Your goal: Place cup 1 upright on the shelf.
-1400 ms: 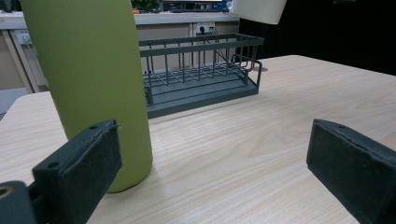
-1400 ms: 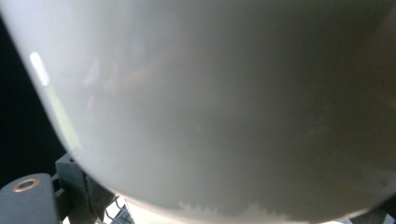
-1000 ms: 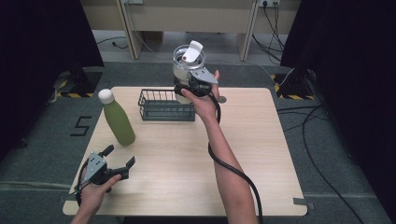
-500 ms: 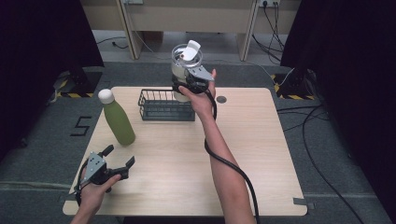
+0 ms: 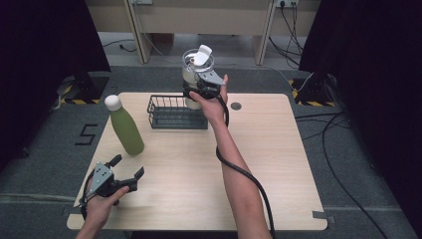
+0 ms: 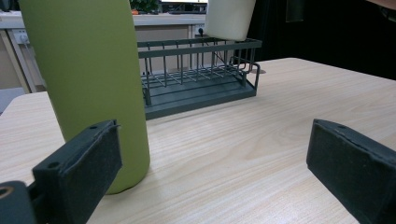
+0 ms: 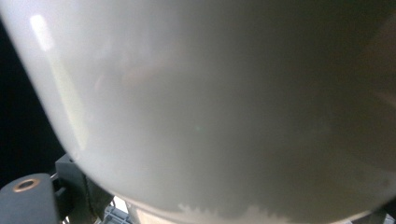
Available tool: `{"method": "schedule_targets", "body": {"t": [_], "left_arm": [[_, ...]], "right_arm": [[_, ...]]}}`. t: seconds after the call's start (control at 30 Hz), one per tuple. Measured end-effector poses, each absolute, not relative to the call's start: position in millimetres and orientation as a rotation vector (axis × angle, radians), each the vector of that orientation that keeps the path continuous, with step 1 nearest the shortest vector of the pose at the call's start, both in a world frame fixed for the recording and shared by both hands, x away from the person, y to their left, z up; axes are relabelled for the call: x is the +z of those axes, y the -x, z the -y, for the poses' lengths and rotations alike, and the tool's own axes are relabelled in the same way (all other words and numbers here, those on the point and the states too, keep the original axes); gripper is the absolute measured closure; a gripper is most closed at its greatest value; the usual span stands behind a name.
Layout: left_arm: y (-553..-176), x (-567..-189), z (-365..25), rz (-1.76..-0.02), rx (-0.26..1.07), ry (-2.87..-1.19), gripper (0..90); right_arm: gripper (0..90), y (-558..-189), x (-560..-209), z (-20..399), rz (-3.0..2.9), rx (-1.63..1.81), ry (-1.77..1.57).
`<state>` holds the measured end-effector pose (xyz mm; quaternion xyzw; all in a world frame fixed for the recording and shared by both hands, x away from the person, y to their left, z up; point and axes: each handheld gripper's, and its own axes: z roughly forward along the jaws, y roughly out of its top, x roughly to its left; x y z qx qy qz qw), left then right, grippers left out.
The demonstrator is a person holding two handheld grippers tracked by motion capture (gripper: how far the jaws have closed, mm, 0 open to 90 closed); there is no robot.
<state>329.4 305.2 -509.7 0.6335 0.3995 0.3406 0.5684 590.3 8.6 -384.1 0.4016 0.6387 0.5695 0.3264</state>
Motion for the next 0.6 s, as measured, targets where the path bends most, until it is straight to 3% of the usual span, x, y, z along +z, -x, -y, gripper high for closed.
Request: {"method": "schedule_targets", "body": {"t": [0.6], "left_arm": [[-329, -509, -304, -0.93, 0.799, -1.494, 2.7]], "right_arm": [[10.3, -595, -408, -8, -1.721, 1.445, -1.08]]}}
